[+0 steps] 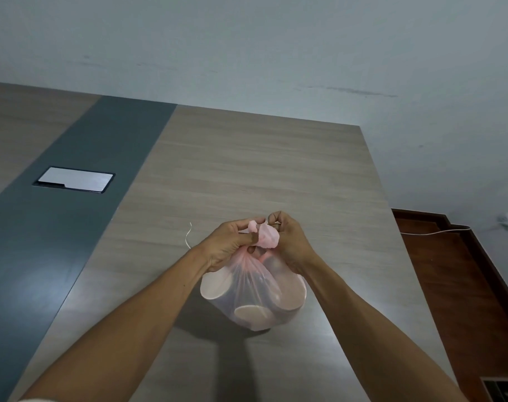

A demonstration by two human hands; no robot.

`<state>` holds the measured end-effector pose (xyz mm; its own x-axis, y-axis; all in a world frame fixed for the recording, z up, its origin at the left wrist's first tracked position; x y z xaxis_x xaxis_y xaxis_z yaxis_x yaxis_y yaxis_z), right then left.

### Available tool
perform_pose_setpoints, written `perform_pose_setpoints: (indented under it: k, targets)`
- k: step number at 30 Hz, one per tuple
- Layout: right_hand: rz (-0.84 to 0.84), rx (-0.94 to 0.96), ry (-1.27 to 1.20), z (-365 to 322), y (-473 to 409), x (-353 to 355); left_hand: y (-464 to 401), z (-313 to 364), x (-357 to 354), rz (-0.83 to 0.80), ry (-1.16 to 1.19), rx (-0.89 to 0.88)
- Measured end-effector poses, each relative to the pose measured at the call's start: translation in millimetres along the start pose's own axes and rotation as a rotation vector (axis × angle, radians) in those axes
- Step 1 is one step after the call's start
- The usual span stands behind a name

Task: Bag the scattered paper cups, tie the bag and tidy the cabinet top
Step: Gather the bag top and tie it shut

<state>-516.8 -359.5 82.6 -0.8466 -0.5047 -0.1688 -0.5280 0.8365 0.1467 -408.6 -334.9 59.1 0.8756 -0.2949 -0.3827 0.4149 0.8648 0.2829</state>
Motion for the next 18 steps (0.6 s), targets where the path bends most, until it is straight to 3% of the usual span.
perform_pose_setpoints:
  k: [5,7,10,14,18]
  targets:
    - [-0.034,-0.053,-0.026,0,-4,1,7,5,14,0.291,0.191,-0.077]
    - [-0.091,-0.056,-0.089,1,-6,-4,10,7,18,0.390,0.181,-0.111]
    - [-0.058,0.004,0.025,-5,-5,-3,13,9,21,0.467,0.130,-0.142]
    - [0.106,0.055,0.109,-12,-5,12,24,18,11,0.491,-0.049,-0.230]
    - [0.198,-0.015,0.167,-15,-15,24,38,35,-6,0.522,-0.455,-0.431]
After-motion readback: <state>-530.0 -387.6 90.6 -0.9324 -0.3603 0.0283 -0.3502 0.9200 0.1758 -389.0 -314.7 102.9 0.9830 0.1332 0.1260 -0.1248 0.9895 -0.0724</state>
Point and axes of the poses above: each hand's wrist, its own y-axis away from the middle knuckle, its own x-axis out of the back of the hand, z = x × y, the point moved 10 cm from there along -y, towards the middle knuckle, and after that the axes turned 10 degrees about -z, right-handed, at the moved point
